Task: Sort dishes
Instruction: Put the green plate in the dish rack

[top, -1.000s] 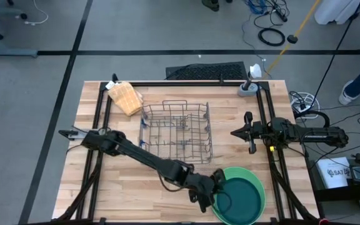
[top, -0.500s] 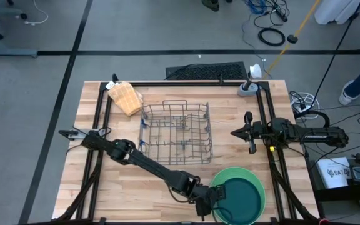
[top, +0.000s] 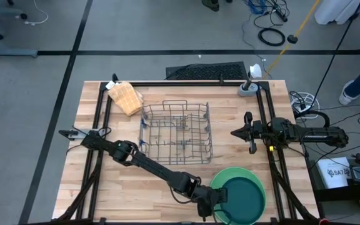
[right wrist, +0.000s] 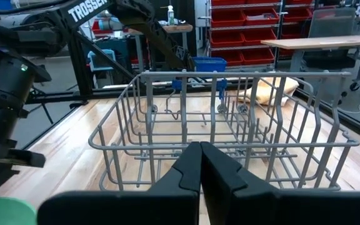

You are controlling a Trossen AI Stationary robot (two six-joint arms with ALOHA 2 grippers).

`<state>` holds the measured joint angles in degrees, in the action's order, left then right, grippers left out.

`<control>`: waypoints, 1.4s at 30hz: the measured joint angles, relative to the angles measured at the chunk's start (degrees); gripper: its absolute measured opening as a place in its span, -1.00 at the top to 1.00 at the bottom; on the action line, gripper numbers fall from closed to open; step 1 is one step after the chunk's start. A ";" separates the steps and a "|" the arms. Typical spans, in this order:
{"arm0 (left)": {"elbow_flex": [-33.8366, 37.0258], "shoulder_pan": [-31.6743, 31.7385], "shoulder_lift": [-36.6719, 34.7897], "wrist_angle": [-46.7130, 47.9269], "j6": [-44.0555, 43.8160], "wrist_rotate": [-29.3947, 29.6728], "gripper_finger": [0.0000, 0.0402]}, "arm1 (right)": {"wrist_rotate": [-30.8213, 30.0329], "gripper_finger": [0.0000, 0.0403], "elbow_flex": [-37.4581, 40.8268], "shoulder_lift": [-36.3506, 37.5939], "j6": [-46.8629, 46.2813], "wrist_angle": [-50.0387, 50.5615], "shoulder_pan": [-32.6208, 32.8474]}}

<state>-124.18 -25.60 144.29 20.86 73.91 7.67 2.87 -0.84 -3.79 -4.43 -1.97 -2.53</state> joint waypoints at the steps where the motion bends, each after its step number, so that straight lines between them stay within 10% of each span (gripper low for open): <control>1: 0.00 0.01 0.00 -0.71 0.00 0.04 0.35 | 0.00 1.00 0.02 0.00 0.00 0.00 0.00; 42: -1.71 0.17 -0.02 -3.71 -11.77 0.53 0.98 | 0.10 1.00 0.01 0.00 -8.47 -0.35 -0.01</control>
<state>-125.89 -25.43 144.27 17.16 62.14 8.19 2.97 -0.83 -3.79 -12.90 -2.33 -2.53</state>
